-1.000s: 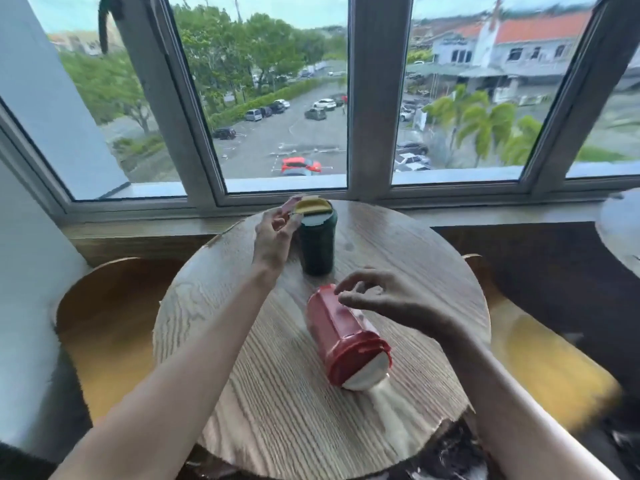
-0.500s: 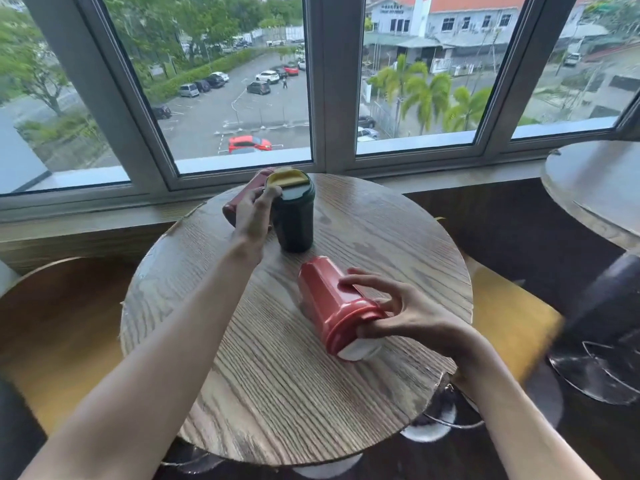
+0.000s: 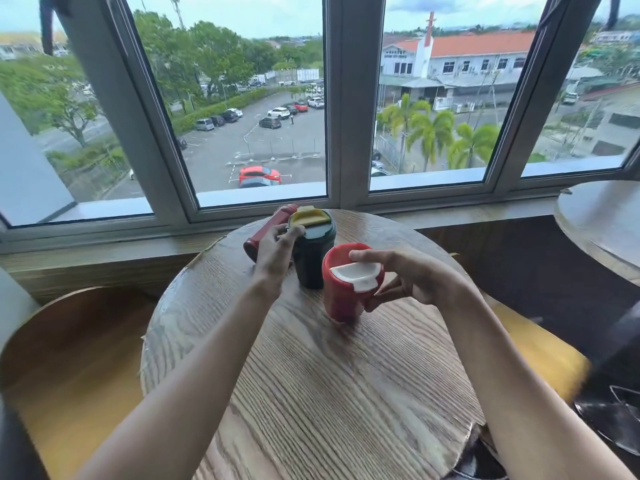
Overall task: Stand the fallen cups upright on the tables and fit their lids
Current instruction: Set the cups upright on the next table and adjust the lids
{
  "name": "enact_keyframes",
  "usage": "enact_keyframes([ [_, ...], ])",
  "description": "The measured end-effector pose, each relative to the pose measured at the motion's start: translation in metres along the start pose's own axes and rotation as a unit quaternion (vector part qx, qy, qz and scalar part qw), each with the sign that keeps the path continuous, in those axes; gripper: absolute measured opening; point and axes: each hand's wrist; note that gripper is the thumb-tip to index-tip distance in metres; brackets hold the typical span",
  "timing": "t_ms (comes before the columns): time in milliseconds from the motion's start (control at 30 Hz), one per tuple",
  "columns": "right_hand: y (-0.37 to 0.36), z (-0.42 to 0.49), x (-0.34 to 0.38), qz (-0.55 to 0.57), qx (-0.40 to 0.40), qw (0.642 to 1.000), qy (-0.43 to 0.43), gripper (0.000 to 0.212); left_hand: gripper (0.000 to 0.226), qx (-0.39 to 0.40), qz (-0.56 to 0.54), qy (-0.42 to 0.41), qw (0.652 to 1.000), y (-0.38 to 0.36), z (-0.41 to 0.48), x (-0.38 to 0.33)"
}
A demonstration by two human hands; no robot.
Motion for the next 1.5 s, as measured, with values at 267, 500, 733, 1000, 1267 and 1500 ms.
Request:
enact_keyframes([
  [267,-0.004,0.027,0.018,-0.065,-0.03,0.997,-0.016,0.05,0.063,-0.001,0.011,0.003,1.0,0.002,0.004,0.002],
  [500,-0.002,0.026,0.026,-0.168,-0.071,0.979,0.093,0.047,0.057,-0.014,0.056,-0.039,0.998,0.008,-0.003,-0.004],
  [733,-0.02,0.068,0.071,-0.23,-0.141,0.93,0.25,0.028,0.024,-0.14,0.234,-0.138,0.952,0.03,0.049,-0.029],
  [1000,-0.03,0.106,0.079,-0.251,-0.049,0.946,0.199,0.028,0.069,-0.004,0.465,-0.054,0.884,0.023,0.1,-0.019],
  [1267,-0.029,0.114,0.069,-0.206,-0.041,0.956,0.205,0.029,0.082,-0.041,0.498,-0.039,0.866,0.036,0.107,-0.008],
  [1500,-0.033,0.109,0.063,-0.209,-0.061,0.949,0.228,0.032,0.077,-0.148,0.355,-0.074,0.92,0.06,0.05,0.002],
])
Point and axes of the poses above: each hand's wrist, its own z-axis towards the middle knuckle, its own y-axis out of the back of the hand, x = y × z, and after that the axes turned 5 degrees about -x, right-handed
